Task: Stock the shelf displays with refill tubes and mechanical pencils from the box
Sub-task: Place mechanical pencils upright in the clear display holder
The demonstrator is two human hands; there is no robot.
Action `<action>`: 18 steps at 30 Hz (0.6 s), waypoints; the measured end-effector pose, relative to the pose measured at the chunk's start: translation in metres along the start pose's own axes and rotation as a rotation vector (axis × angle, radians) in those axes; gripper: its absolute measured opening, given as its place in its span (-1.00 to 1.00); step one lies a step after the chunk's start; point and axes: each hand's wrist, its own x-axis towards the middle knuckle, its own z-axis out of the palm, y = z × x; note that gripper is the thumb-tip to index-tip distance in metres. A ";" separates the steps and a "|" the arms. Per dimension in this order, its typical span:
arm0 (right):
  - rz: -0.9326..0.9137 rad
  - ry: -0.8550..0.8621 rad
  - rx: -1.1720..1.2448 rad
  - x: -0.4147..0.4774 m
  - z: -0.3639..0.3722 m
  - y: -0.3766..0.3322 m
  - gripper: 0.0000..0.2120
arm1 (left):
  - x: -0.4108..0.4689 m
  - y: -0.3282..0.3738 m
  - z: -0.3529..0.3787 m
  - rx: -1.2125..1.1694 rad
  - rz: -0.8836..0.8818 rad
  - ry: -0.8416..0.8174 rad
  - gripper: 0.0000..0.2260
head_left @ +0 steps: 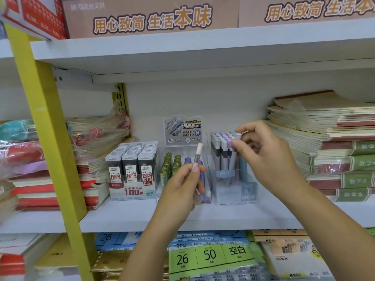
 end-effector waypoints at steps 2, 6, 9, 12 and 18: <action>0.003 0.014 -0.002 0.001 0.000 0.001 -0.79 | 0.000 0.000 0.000 0.000 0.002 0.001 -0.74; -0.008 0.036 -0.001 0.001 0.000 0.001 -0.80 | 0.000 -0.001 -0.001 -0.014 0.005 0.003 -0.74; 0.015 0.033 0.065 0.002 -0.001 -0.001 -0.77 | 0.001 -0.001 -0.001 -0.008 0.004 0.004 -0.74; 0.046 0.006 0.100 0.003 -0.001 0.000 -0.78 | 0.001 -0.001 -0.002 -0.004 0.004 0.003 -0.74; 0.000 -0.016 -0.046 0.005 0.001 0.003 -0.84 | 0.000 -0.001 -0.001 0.001 0.006 -0.001 -0.75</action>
